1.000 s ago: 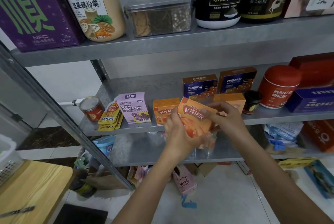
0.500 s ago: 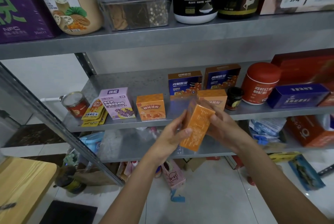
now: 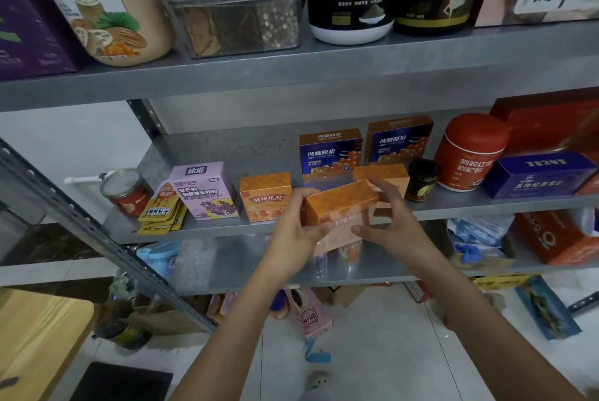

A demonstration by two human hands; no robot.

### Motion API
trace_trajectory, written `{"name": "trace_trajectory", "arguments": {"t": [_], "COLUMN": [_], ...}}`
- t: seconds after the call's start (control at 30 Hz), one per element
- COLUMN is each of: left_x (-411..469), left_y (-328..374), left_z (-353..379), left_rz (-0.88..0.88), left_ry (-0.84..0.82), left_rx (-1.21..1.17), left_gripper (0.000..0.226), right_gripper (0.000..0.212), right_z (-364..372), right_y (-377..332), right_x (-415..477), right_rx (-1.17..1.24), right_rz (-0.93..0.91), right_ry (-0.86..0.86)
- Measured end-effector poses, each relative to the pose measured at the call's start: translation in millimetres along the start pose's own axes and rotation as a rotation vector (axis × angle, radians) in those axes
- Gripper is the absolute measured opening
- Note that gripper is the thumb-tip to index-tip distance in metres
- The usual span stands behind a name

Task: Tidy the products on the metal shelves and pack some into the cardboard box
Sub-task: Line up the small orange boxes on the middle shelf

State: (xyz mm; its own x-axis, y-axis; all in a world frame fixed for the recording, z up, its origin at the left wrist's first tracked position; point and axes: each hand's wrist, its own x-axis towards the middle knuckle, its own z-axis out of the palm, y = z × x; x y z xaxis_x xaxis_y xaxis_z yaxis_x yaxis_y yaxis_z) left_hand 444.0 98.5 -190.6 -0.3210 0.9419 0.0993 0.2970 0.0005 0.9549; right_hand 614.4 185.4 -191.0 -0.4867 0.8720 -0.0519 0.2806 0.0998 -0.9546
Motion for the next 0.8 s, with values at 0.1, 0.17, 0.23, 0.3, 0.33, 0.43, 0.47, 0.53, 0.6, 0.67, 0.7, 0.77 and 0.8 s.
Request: {"name": "trace_trajectory", "arguments": {"t": [0.1,0.17,0.23,0.3,0.33,0.43,0.47,0.53,0.6,0.67,0.7,0.77,0.8], "left_x": [17.9,29.0,40.3,53.1,59.1,73.4,77.1,85.9,94.7,101.1,102.9,105.3,106.0], "left_y": [-3.0,-2.2,1.9,7.6,9.9,9.0,8.2,7.2,7.6,7.5,6.8,3.5,1.3], "left_z": [-14.2,-17.8,-19.0,-20.3,-20.3,-18.7,-18.7,-20.4,-21.5,-20.0,-18.4,-15.0,-14.1], "left_rz": [0.002,-0.025,-0.041,-0.001,0.022,0.056,0.072,0.112,0.137,0.138,0.136,0.144,0.145], "left_ry": [-0.091,-0.134,-0.180,-0.199,-0.210,-0.252,-0.257,-0.250,-0.241,-0.239,-0.244,-0.255,-0.262], "left_rx": [0.021,0.051,0.119,0.319,0.431,0.586,0.611,0.654,0.710,0.764,0.789,0.843,0.865], "left_gripper": [0.047,0.048,0.050,0.049,0.051,0.056,0.055,0.054,0.053,0.052,0.052,0.051,0.050], "right_gripper": [0.075,0.066,0.060,0.060,0.060,0.061,0.059,0.059,0.064,0.077,0.087,0.104,0.109], "right_z": [-7.0,-11.6,-13.7,-13.4,-12.6,-8.2,-6.6,-3.9,-3.3,-7.5,-11.0,-20.2,-24.4], "right_y": [5.3,7.5,7.2,4.1,2.4,-0.4,-0.8,2.2,6.4,11.7,14.7,23.7,29.1], "right_x": [15.5,27.3,37.8,46.8,51.0,61.9,64.8,70.5,75.8,82.3,86.5,97.1,101.8], "right_rx": [-0.085,-0.116,-0.136,-0.203,-0.262,-0.459,-0.501,-0.567,-0.655,-0.700,-0.729,-0.818,-0.865], "right_rz": [-0.051,-0.083,-0.070,-0.091,-0.110,-0.162,-0.172,-0.185,-0.242,-0.349,-0.402,-0.445,-0.433], "right_ry": [-0.039,-0.022,-0.008,0.016,0.022,0.035,0.046,0.076,0.125,0.170,0.182,0.200,0.195]}}
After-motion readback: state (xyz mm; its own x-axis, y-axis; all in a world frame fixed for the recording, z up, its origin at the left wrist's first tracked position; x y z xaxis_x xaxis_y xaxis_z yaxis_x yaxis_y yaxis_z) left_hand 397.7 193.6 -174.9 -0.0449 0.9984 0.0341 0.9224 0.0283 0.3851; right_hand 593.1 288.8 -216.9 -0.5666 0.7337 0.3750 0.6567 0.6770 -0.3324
